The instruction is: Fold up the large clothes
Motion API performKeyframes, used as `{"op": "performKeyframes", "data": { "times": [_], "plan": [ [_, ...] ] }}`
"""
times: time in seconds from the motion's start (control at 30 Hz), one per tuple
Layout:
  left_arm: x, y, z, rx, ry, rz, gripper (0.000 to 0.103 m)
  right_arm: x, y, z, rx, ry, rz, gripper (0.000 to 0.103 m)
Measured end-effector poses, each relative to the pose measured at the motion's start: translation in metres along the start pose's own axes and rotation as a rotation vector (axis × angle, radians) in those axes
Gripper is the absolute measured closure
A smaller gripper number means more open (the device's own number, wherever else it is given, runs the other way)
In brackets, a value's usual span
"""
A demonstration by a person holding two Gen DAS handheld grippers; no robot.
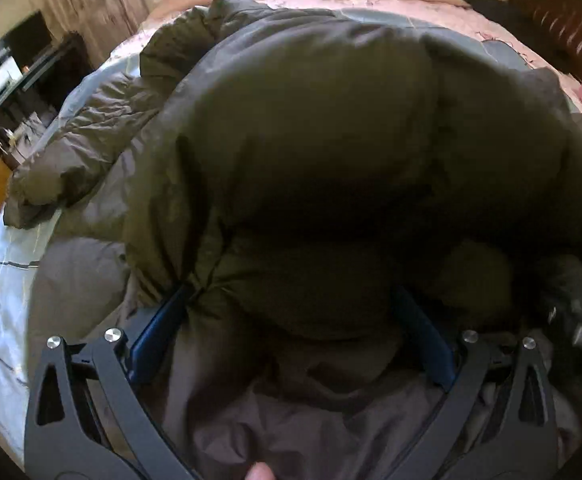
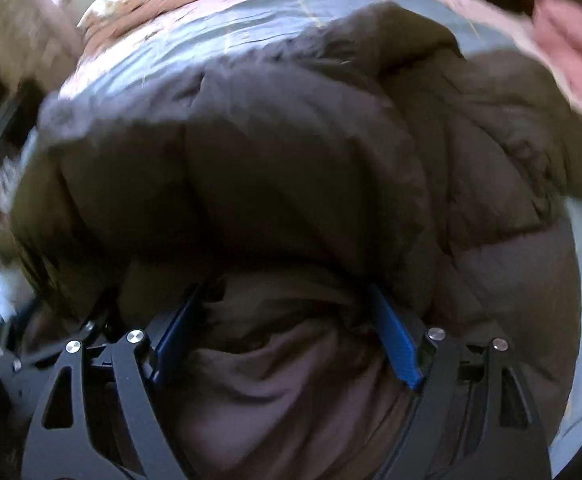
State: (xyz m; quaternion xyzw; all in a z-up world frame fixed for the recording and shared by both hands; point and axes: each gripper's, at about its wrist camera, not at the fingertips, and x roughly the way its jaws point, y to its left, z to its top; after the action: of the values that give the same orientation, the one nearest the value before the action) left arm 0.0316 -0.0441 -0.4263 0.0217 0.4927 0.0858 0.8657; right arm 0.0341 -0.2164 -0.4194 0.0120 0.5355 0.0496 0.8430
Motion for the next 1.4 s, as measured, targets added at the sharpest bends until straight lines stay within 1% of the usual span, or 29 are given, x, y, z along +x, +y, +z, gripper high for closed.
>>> {"op": "performKeyframes", "data": {
  "times": [0.03,0.07,0.13,0.2,0.3,0.33,0.4,0.43,0.47,0.5,0.53,0.57,0.63,0.7,0.73,0.8,0.97,1.0,1.1,1.17,1.23,1.27,1.3,1.33,1.4],
  "plan": [
    [0.004,-0.001,0.0,-0.002,-0.017,0.01,0.002,0.003,0.002,-0.002,-0.024,-0.015,-0.011,0.017],
    [0.006,-0.001,0.001,-0.003,-0.013,0.003,0.002,0.005,0.001,-0.001,-0.019,-0.015,-0.004,0.016],
    [0.006,0.002,0.007,-0.009,-0.007,-0.026,0.002,0.005,-0.003,0.003,-0.004,-0.002,0.015,0.015],
    [-0.003,0.007,0.013,-0.008,-0.015,-0.049,0.002,-0.005,-0.009,0.013,0.021,0.001,0.039,0.015],
    [-0.028,0.017,0.033,0.01,-0.052,-0.087,0.002,-0.033,-0.025,0.035,0.077,-0.069,0.07,0.015],
    [-0.038,0.02,0.041,0.008,-0.078,-0.099,0.002,-0.039,-0.029,0.043,0.083,-0.094,0.064,0.015],
    [-0.05,0.023,0.054,-0.001,-0.124,-0.115,0.002,-0.047,-0.035,0.063,0.06,-0.148,0.011,0.015],
    [-0.053,0.025,0.062,-0.003,-0.143,-0.117,0.002,-0.047,-0.036,0.068,0.046,-0.157,-0.007,0.014],
    [-0.055,0.026,0.07,-0.006,-0.17,-0.118,0.002,-0.04,-0.038,0.077,0.027,-0.155,-0.042,0.013],
    [-0.055,0.027,0.077,-0.007,-0.193,-0.118,0.002,-0.032,-0.041,0.083,0.026,-0.137,-0.058,0.012],
    [-0.047,0.026,0.086,-0.002,-0.201,-0.115,0.002,-0.023,-0.044,0.087,0.04,-0.119,-0.041,0.01],
    [-0.041,0.02,0.092,0.008,-0.186,-0.123,0.002,-0.014,-0.046,0.089,0.063,-0.101,-0.012,0.009],
    [-0.014,0.011,0.1,0.018,-0.16,-0.141,0.002,0.0,-0.053,0.093,0.099,-0.091,0.015,0.008],
    [0.002,0.007,0.099,0.026,-0.167,-0.128,0.002,0.012,-0.053,0.098,0.122,-0.11,0.027,0.008],
    [0.01,0.003,0.107,0.038,-0.181,-0.117,0.002,0.015,-0.051,0.102,0.13,-0.123,0.028,0.008],
    [0.019,0.001,0.119,0.039,-0.203,-0.119,0.002,0.021,-0.047,0.116,0.136,-0.157,0.022,0.008],
    [0.059,0.004,0.166,0.004,-0.208,-0.157,0.002,0.044,-0.037,0.176,0.107,-0.22,-0.01,0.008],
    [0.067,0.003,0.175,-0.001,-0.219,-0.162,0.002,0.052,-0.034,0.192,0.105,-0.238,-0.024,0.008],
    [0.092,0.001,0.198,-0.032,-0.26,-0.18,0.002,0.078,-0.035,0.225,0.104,-0.256,-0.042,0.008],
    [0.11,0.001,0.21,-0.074,-0.29,-0.207,0.002,0.099,-0.041,0.239,0.126,-0.262,-0.033,0.004],
    [0.123,0.002,0.218,-0.103,-0.302,-0.229,0.002,0.116,-0.049,0.246,0.174,-0.256,0.002,0.001],
    [0.13,0.003,0.221,-0.123,-0.306,-0.248,0.002,0.126,-0.056,0.248,0.211,-0.251,0.035,0.001],
    [0.135,0.004,0.222,-0.138,-0.307,-0.264,0.002,0.13,-0.058,0.247,0.226,-0.253,0.049,0.001],
    [0.138,0.005,0.223,-0.15,-0.308,-0.277,0.002,0.134,-0.059,0.246,0.235,-0.263,0.053,0.001],
    [0.143,0.005,0.223,-0.164,-0.309,-0.285,0.002,0.135,-0.054,0.245,0.226,-0.287,0.029,0.001]
  ]
}}
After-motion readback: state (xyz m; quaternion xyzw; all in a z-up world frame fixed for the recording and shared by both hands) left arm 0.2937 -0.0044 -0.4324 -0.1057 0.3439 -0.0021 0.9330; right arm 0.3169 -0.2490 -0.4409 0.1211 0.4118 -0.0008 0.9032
